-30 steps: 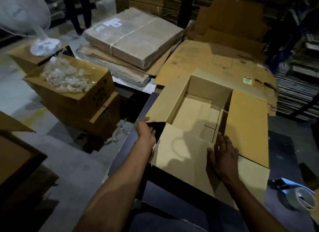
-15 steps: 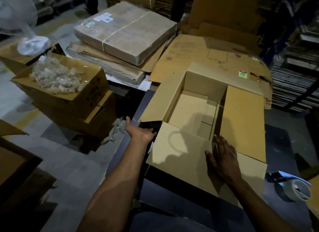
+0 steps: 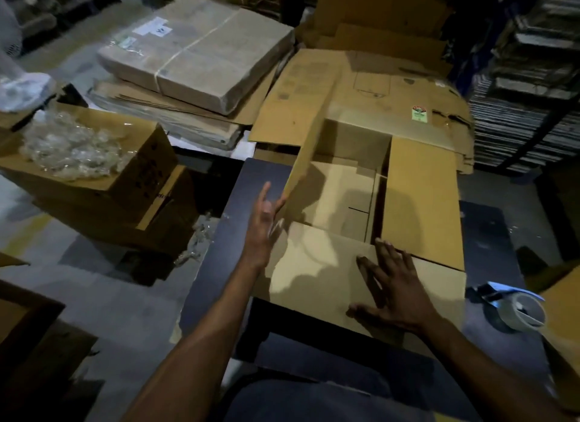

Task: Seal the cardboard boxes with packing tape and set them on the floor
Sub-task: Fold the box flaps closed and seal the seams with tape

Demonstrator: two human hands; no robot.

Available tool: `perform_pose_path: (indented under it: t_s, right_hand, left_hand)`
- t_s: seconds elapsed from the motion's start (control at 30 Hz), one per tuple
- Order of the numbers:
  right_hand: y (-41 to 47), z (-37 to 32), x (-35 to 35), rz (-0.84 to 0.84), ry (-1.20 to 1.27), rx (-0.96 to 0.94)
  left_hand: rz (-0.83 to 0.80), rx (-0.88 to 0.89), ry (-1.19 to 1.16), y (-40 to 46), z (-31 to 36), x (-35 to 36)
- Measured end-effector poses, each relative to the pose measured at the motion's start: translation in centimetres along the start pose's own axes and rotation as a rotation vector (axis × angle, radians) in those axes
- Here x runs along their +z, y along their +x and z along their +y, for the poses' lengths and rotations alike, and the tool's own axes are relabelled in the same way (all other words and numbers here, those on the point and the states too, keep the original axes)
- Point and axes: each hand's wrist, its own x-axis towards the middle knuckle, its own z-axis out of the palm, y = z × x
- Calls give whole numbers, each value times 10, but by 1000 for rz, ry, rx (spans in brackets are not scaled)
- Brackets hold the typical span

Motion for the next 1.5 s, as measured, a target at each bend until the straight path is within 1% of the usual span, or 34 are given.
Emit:
perform_pose_path:
  t_s: [0.07, 0.13, 0.17, 0.23, 0.33, 0.43, 0.47, 0.53, 0.57, 0.63, 0.7, 0.77, 0.83, 0.9, 0.97, 1.07, 1.13, 1.23, 1.3, 1.33, 1.4, 1.43, 1.5]
  right_hand:
    - [-5, -1, 0, -17, -30, -37]
    - [-10, -2, -1, -45, -70, -62]
    - [-13, -2, 0, -59, -95, -65]
    - [-20, -4, 2, -96, -143, -63]
    - [-24, -8, 10, -174, -204, -37]
    - [-23, -9, 0, -249, -160, -19]
    - [-21, -10, -13, -320, -121, -19]
    - [-13, -6, -49, -472, 40, -5]
    - [-7, -2, -71, -527, 162, 18]
    - [4, 8, -113, -586, 442, 86]
    - [15, 19, -146, -601, 610, 105]
    - [26, 28, -172, -592, 743, 100]
    - [35, 34, -191, -575, 871, 100]
    - [44, 37, -199, -573, 955, 135]
    - [53, 37, -196, -602, 1018, 178]
    - [61, 32, -188, -675, 1044, 151]
    - [63, 31, -188, -667, 1042, 182]
    - [69, 31, -189, -574, 967, 282]
    - [77, 36, -183, -440, 826, 321]
    - [81, 39, -179, -351, 700, 333]
    - [84, 48, -165, -188, 399, 363]
    - [84, 55, -156, -147, 265, 379]
    - [80, 74, -134, -131, 70, 402]
  left_hand:
    - [-195, 123, 488, -3, -8, 5]
    - [-362, 143, 919, -9, -9, 13]
    - [-417, 150, 1076, -13, -8, 17]
    - [-490, 198, 1255, -15, -12, 23]
    - [-513, 216, 1310, -9, -17, 20]
    - [-534, 186, 1300, 0, -12, 21]
    - [-539, 164, 1300, 3, -8, 22]
    - [-559, 95, 1305, 11, 6, 27]
    - [-584, 43, 1307, 14, 18, 31]
    - [-674, -107, 1274, 19, 49, 40]
    - [-774, -238, 1225, 27, 85, 48]
    - [-862, -257, 1179, 39, 116, 51]
    - [-915, -192, 1186, 53, 135, 51]
    - [-913, -152, 1223, 66, 145, 49]
    - [-901, -155, 1202, 72, 154, 47]
    - [-868, -116, 1153, 73, 156, 39]
    - [-750, 1, 1226, 69, 151, 36]
    - [-500, 255, 1394, 66, 137, 40]
    - [-352, 396, 1537, 68, 118, 44]
    - [-303, 424, 1588, 67, 107, 48]
    - [-270, 389, 1622, 60, 76, 61]
    - [-274, 351, 1615, 54, 58, 70]
    - [-288, 287, 1547, 33, 25, 94]
